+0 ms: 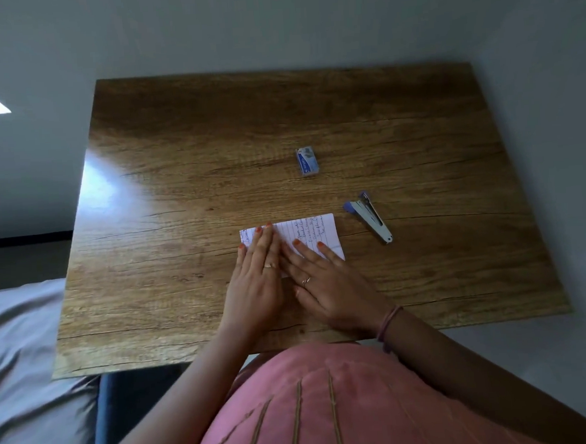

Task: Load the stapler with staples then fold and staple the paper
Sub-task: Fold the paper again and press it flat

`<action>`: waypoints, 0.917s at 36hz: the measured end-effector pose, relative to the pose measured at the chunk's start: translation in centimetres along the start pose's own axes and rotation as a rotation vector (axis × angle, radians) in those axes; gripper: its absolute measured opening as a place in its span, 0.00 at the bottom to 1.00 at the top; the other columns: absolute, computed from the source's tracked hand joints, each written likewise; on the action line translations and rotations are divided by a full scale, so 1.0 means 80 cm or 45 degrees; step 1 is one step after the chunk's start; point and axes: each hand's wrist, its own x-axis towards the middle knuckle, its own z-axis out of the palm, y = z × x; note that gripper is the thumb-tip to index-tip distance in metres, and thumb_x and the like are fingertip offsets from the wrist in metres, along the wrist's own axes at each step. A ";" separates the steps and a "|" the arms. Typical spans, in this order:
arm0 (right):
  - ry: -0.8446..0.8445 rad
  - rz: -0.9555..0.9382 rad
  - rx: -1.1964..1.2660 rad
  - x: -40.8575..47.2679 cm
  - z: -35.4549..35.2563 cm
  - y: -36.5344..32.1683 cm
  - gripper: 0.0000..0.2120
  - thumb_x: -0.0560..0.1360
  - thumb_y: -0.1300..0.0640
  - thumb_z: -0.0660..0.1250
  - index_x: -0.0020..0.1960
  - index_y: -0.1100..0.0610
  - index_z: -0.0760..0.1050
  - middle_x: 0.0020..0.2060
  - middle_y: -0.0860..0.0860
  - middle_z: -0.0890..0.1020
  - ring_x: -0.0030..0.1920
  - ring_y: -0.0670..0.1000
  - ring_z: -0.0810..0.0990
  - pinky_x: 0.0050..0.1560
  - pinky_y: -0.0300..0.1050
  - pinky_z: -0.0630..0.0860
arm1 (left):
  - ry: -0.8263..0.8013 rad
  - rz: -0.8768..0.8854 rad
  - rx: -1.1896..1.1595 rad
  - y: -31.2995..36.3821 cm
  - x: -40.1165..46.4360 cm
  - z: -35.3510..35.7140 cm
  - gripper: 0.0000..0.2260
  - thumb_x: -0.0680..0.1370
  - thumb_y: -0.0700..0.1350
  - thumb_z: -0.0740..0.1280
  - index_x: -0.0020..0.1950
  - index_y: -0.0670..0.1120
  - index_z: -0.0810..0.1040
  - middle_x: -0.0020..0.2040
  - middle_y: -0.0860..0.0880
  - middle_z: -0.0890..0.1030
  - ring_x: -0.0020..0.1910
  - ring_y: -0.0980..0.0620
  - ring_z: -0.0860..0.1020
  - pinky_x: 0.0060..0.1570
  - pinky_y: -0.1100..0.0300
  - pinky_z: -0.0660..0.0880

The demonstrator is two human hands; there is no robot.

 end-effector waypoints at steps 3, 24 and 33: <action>-0.011 0.016 0.077 0.001 -0.003 -0.002 0.27 0.82 0.50 0.50 0.78 0.53 0.45 0.78 0.47 0.46 0.76 0.44 0.39 0.75 0.46 0.38 | -0.056 -0.063 0.071 -0.001 0.003 0.004 0.24 0.82 0.44 0.48 0.78 0.42 0.47 0.76 0.50 0.42 0.76 0.52 0.40 0.76 0.52 0.42; 0.164 0.475 -0.121 0.031 -0.005 -0.010 0.28 0.81 0.44 0.49 0.78 0.51 0.50 0.78 0.45 0.52 0.72 0.52 0.58 0.63 0.56 0.58 | -0.067 -0.122 0.208 -0.003 0.003 0.001 0.25 0.83 0.47 0.50 0.79 0.43 0.47 0.79 0.49 0.44 0.75 0.55 0.38 0.72 0.53 0.35; 0.173 0.674 -0.154 0.000 -0.008 0.020 0.31 0.79 0.39 0.46 0.78 0.52 0.47 0.78 0.48 0.53 0.76 0.52 0.55 0.66 0.57 0.59 | -0.025 -0.166 0.247 -0.006 0.001 0.005 0.31 0.79 0.56 0.41 0.78 0.41 0.49 0.79 0.45 0.48 0.77 0.52 0.43 0.74 0.52 0.39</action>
